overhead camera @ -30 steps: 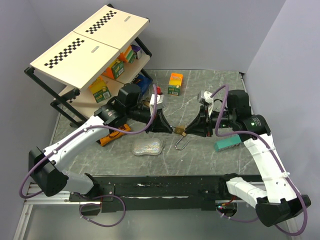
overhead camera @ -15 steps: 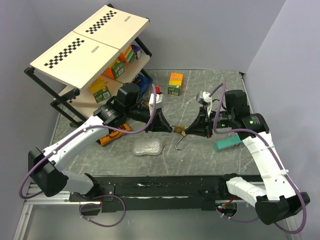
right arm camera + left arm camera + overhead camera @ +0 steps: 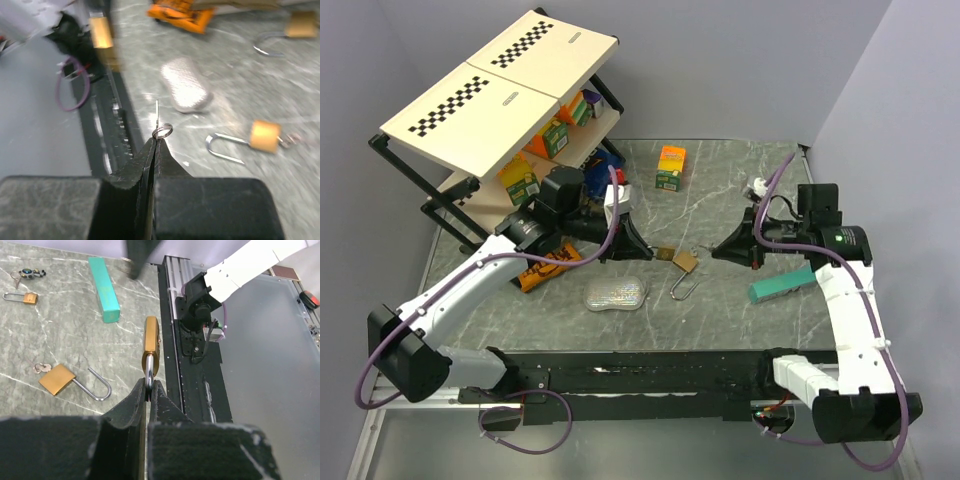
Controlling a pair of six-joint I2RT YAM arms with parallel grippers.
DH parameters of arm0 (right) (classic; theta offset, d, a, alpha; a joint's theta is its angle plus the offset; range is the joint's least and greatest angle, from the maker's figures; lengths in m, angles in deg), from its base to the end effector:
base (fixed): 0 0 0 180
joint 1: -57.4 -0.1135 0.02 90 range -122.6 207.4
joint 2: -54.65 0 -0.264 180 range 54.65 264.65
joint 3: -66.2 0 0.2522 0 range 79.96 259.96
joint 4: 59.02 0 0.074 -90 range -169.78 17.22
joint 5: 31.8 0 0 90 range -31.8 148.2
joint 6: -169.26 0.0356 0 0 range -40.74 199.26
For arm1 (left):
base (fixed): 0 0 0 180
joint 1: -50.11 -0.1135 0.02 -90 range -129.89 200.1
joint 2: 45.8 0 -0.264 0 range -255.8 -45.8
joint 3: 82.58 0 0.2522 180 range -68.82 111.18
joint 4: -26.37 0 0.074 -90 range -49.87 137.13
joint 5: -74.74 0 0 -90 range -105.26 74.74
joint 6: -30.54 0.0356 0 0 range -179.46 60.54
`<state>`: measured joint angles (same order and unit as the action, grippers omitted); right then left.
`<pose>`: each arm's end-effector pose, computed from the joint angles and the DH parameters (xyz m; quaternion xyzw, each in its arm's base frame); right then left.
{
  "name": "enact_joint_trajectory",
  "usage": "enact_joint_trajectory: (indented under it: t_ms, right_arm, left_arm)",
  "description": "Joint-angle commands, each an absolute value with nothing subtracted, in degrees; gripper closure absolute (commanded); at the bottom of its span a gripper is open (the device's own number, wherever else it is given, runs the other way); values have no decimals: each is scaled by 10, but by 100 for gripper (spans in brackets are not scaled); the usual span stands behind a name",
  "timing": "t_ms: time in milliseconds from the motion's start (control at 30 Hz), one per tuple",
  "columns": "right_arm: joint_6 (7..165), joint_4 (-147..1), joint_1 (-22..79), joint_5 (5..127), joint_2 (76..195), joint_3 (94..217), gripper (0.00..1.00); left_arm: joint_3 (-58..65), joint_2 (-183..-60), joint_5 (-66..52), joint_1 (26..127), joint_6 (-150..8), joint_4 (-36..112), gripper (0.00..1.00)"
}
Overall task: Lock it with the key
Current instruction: Place the key at the center of the board.
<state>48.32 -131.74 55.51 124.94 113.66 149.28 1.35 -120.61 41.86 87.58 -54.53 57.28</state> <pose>0.1713 0.0384 0.3766 -0.4071 0.6946 0.4242 0.4145 0.2092 -0.1980 0.3736 0.5129 0.5811 -0.5180 0.3619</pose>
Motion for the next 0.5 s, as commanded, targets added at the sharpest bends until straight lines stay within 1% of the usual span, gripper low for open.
enact_joint_trajectory:
  t_ms: [0, 33, 100, 133, 200, 367, 467]
  right_arm:
    - [504, -1274, 593, 1182, 1175, 1483, 100]
    - [537, -1232, 593, 1112, 1185, 1478, 100]
    - [553, -1215, 592, 1048, 1220, 1482, 100]
    - [574, -1202, 592, 990, 1259, 1486, 100]
    - [593, -1196, 593, 952, 1318, 1502, 100]
    - [645, -1137, 593, 855, 1407, 1517, 100]
    - [665, -1128, 593, 839, 1468, 1543, 100]
  left_arm:
    - [8, -1185, 423, 876, -535, 562, 99]
    - [8, -1187, 415, 876, -533, 564, 99]
    - [10, -1191, 396, 876, -529, 568, 99]
    - [11, -1194, 391, 875, -522, 574, 99]
    - [14, -1200, 382, 875, -516, 581, 99]
    - [6, -1202, 378, 875, -512, 581, 99]
    - [-4, -1202, 376, 876, -517, 574, 99]
